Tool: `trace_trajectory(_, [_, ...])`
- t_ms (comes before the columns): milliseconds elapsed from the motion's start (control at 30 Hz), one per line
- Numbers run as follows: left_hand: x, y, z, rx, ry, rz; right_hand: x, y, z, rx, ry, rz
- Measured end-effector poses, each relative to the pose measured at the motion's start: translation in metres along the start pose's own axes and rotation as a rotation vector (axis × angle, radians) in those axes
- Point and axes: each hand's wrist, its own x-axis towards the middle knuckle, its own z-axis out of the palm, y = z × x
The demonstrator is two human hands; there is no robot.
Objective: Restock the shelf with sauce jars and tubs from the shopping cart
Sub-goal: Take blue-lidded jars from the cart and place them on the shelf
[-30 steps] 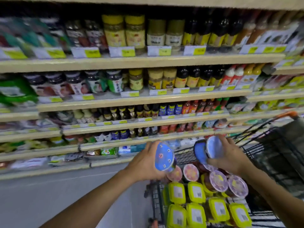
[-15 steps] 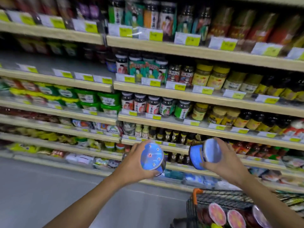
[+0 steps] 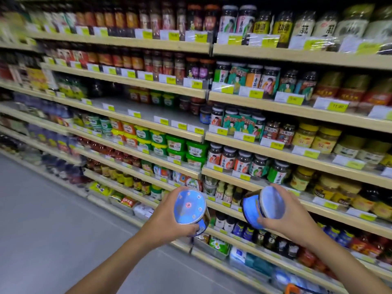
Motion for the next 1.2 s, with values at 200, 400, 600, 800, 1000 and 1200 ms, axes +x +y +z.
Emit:
trace_trajectory(200, [-0.044,-0.001,-0.045,-0.032,0.111,-0.020,-0.005,-0.047,0.019,0.028,-0.046,-0.092])
trace_trajectory(400, [-0.048,-0.019,-0.101,-0.065,0.198,0.008,0.016,-0.100,0.050,0.090,-0.035,-0.136])
trace_trajectory(600, [-0.025,-0.061,-0.170,-0.082,0.224,0.017,0.057,-0.158,0.090,0.123,0.050,-0.105])
trace_trajectory(800, [0.013,-0.104,-0.246,-0.047,0.183,0.082,0.094,-0.212,0.123,0.158,0.115,-0.091])
trace_trajectory(1000, [0.062,-0.128,-0.290,-0.056,0.113,0.106,0.131,-0.245,0.135,0.156,0.182,-0.060])
trace_trajectory(1200, [0.117,-0.138,-0.306,-0.079,0.091,0.146,0.182,-0.264,0.150,0.227,0.248,0.047])
